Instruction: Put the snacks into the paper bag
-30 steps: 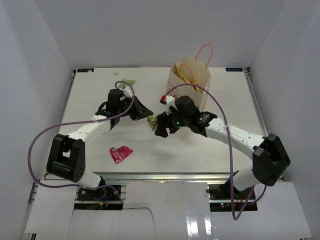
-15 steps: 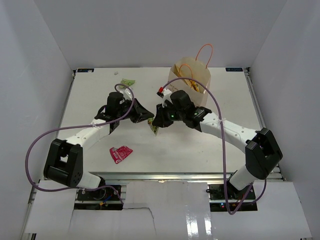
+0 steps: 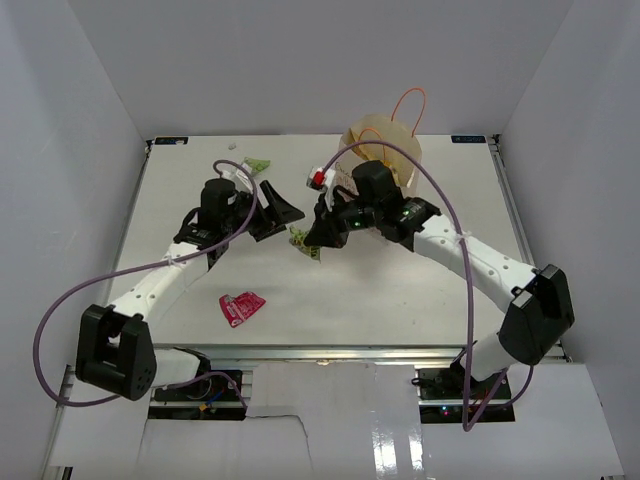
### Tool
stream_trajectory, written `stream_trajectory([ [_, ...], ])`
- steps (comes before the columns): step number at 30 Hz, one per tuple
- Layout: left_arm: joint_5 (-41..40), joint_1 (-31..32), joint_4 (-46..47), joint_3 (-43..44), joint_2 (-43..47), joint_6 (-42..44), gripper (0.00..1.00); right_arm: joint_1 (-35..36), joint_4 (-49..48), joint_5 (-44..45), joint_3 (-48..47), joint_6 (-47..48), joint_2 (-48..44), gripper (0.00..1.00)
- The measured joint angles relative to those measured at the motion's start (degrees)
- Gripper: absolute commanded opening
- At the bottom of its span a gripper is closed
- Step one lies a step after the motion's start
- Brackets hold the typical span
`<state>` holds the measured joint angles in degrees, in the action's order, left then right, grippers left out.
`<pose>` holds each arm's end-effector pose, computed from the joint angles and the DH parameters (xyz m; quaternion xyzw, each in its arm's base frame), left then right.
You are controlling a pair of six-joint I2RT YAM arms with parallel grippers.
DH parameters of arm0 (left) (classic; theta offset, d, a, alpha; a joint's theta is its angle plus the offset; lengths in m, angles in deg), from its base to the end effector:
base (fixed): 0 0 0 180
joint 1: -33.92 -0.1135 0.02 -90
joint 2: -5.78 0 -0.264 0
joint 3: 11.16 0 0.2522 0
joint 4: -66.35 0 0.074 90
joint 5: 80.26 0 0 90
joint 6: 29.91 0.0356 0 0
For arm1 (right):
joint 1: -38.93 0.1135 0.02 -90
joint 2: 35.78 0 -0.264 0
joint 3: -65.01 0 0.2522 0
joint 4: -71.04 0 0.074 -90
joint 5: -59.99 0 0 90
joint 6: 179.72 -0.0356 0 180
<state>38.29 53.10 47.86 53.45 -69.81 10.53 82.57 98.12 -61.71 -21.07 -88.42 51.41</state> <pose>0.2717 -0.1125 0.2694 -0.0994 0.8404 -0.4515 0.2829 0.2412 0.2559 0.3230 -0.4451 0.7091 0.3970 0.3761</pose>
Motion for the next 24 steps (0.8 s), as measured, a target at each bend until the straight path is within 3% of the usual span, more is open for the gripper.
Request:
stream_trajectory([
  [2, -4.2, -0.83, -2.97, 1.62, 2.78, 3.04, 0.98, -1.84, 2.82, -3.63, -3.8, 5.62, -1.53, 0.08],
  [7, -13.77, -2.21, -9.68, 2.43, 11.61, 12.41, 0.97, -7.5, 6.78, -6.36, -14.23, 16.81, -7.69, 0.08],
  [12, -18.67, -2.21, -15.85, -0.79, 16.79, 22.34, 0.96, -15.1, 4.68, -1.2, -24.72, 19.76, -11.61, 0.08],
  [18, -23.69, -2.19, -24.17, -6.32, 18.86, 28.61, 0.96, -25.94, 0.61, 8.2, -25.46, 18.84, -10.56, 0.08],
  [24, -25.29, -2.19, -27.06, -6.54, 18.01, 30.25, 0.95, -27.12, 0.31, 14.53, -21.44, 20.0, -1.95, 0.1],
])
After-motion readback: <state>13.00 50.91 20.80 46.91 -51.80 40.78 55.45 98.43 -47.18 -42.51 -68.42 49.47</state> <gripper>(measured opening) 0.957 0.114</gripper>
